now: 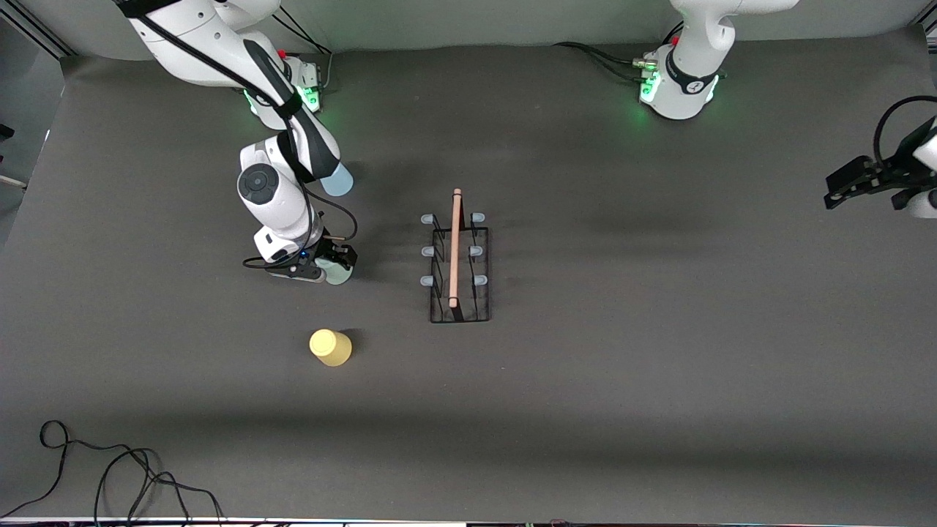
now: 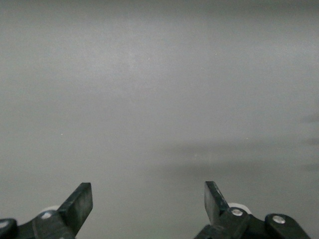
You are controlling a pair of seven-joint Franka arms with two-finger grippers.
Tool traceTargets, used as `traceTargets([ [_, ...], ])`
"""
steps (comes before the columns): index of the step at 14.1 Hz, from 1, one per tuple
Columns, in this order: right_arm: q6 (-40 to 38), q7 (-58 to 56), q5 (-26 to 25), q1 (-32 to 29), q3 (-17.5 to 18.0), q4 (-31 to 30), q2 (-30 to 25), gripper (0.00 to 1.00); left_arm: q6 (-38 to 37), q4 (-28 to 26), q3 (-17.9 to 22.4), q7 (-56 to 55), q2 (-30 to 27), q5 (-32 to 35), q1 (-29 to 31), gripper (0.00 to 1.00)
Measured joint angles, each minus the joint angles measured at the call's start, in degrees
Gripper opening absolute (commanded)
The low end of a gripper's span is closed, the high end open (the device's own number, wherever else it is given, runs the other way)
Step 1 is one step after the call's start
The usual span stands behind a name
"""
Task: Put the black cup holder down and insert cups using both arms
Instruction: 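Grasp the pale green cup with the right gripper while the left gripper withdraws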
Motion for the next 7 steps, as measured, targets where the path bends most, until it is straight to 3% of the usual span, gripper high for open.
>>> traceTargets([
  [3, -5.9, 0.0, 0.0, 0.0, 0.0, 1.0, -3.6, 0.0, 0.0, 0.2, -1.2, 0.0, 0.7, -0.1, -0.6, 1.0],
  [7, -19.5, 2.9, 0.0, 0.0, 0.0, 3.1, -14.0, 0.0, 0.0, 4.6, -3.3, -0.1, 5.2, -0.2, -1.3, 1.0],
])
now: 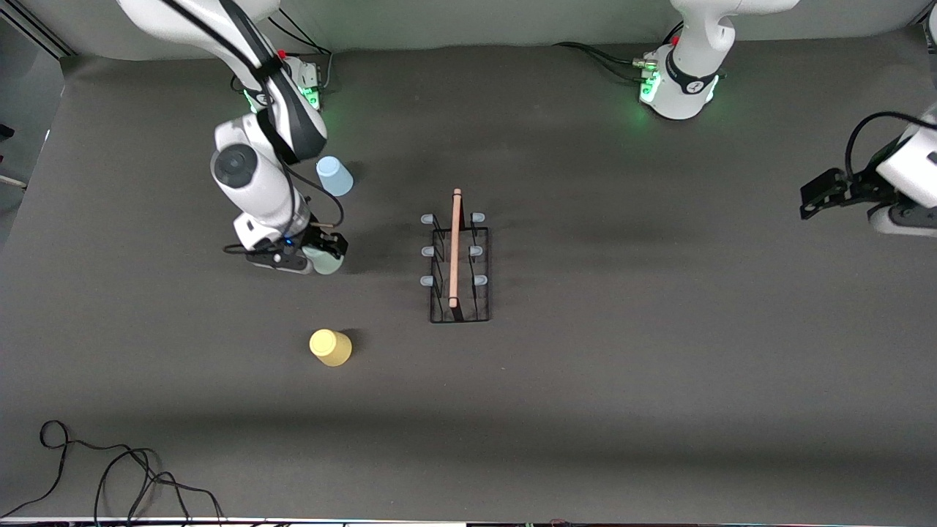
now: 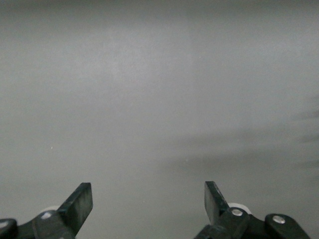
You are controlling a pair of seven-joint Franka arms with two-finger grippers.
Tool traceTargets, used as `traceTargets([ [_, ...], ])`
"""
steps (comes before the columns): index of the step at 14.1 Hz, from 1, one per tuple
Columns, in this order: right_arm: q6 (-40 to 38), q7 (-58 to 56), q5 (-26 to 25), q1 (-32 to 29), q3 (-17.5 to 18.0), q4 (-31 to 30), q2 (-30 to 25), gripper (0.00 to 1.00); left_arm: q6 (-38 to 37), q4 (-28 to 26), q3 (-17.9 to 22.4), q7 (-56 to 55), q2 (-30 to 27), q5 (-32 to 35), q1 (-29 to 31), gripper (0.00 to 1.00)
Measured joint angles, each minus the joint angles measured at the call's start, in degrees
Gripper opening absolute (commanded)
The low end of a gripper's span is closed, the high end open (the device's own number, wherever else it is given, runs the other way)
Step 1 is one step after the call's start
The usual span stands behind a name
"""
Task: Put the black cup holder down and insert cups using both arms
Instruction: 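Grasp the pale green cup with the right gripper while the left gripper withdraws, then carry the green cup to the rack and set it on a peg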
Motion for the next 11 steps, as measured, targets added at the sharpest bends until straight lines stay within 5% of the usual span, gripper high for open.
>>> traceTargets([
  [5, -11.5, 14.7, 0.1, 7.3, 0.2, 8.5, -4.5, 0.0, -5.4, 4.6, -0.7, 0.0, 1.4, 0.0, -0.1, 1.0],
  [11, -11.7, 33.0, 0.1, 18.7, 0.3, 17.1, 3.7, 0.0, -7.7, 5.3, -0.6, 0.0, 1.4, 0.0, 0.1, 1.0],
])
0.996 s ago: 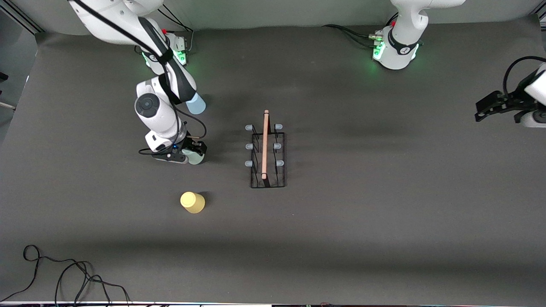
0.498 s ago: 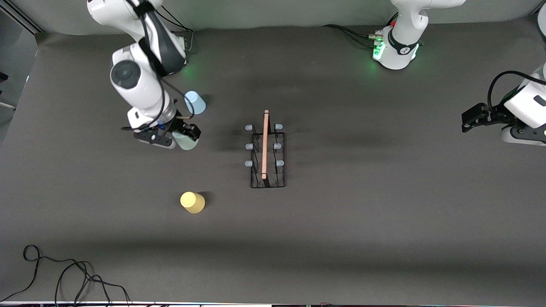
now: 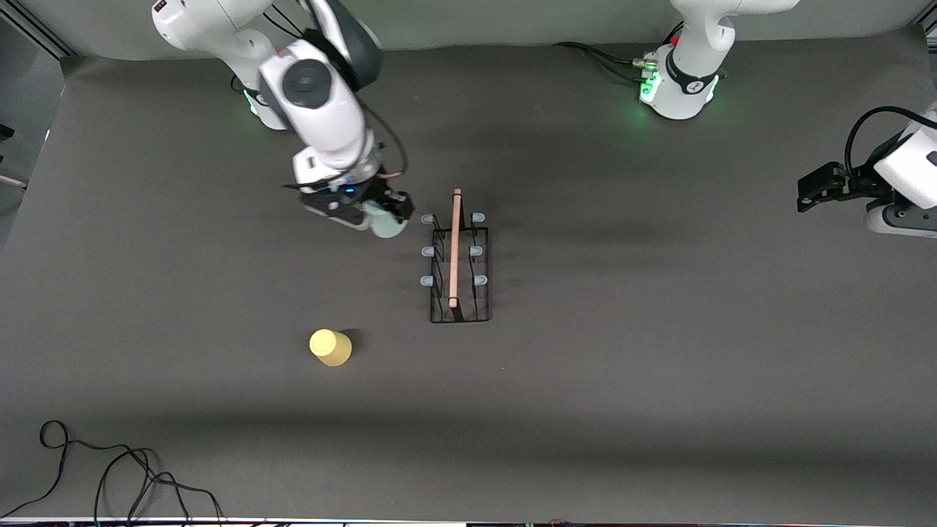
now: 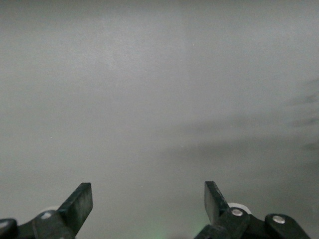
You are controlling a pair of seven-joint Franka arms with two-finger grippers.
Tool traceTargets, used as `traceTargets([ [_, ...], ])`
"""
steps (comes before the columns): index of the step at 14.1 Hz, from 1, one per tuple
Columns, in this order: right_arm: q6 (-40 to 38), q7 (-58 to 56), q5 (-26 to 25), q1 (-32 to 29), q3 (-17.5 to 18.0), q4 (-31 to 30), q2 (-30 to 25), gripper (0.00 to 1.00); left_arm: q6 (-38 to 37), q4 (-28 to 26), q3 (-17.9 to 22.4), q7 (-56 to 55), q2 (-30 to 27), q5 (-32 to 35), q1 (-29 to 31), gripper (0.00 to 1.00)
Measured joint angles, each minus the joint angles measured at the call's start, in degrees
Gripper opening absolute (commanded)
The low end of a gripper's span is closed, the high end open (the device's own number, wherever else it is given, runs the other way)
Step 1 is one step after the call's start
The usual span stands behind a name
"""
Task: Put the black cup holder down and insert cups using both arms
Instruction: 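Carry the green cup to the rack and set it on a peg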
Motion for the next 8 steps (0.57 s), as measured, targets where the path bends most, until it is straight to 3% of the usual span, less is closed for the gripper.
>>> traceTargets([
  [6, 4.5, 4.6, 0.0, 3.6, 0.0, 3.0, 7.9, 0.0, 0.0, -0.1, 0.0, 0.0, 0.1, 0.1, 0.0, 1.0],
  [8, 5.2, 5.3, 0.0, 4.3, 0.0, 3.1, 8.8, 0.97, 0.0, -0.1, 0.0, 0.0, 0.1, 0.1, 0.0, 1.0],
])
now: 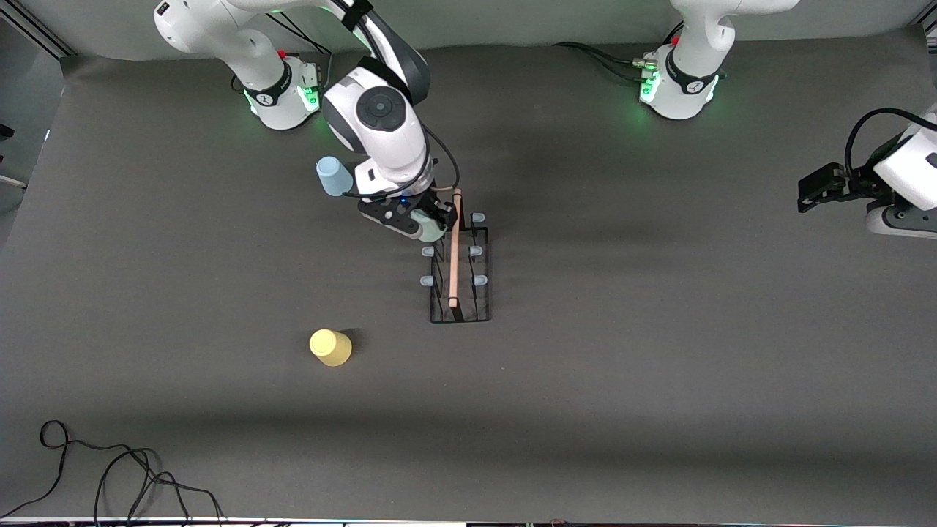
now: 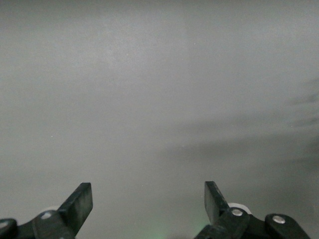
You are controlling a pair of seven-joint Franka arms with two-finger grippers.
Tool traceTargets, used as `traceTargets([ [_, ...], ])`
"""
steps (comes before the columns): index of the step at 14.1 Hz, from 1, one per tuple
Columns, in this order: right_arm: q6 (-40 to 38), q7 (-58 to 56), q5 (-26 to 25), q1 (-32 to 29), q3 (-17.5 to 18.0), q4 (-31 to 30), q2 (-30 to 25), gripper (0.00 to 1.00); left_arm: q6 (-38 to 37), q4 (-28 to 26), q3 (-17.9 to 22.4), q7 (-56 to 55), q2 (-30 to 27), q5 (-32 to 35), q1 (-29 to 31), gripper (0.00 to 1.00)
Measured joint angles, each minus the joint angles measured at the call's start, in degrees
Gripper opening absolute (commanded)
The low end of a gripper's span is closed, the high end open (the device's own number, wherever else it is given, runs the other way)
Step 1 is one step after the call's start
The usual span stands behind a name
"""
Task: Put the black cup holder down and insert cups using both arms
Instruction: 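Carry the green cup to the rack and set it on a peg, then move the right gripper to the yellow cup and grasp it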
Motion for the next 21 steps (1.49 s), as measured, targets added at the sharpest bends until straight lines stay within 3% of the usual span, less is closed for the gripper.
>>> traceTargets([
  [9, -1.5, -0.9, -0.2, 0.0, -1.8, 2.3, -1.0, 1.0, -0.2, -0.1, 0.0, 0.0, 0.1, 0.0, 0.0, 1.0],
  [14, -15.8, -18.4, -0.1, -0.2, -11.1, 8.9, -3.5, 1.0, -0.5, -0.1, 0.0, 0.0, 0.3, 0.0, 0.0, 1.0],
  [18, -16.5, -36.4, 2.2, -1.1, -20.2, 9.4, -2.3, 1.0, -0.5, -0.1, 0.0, 0.0, 0.3, 0.0, 0.0, 1.0],
  [21, -13.7, -47.4, 5.7, -6.1, -21.5, 9.4, 0.9, 1.0, -0.5, -0.1, 0.0, 0.0, 0.4, 0.0, 0.0, 1.0],
])
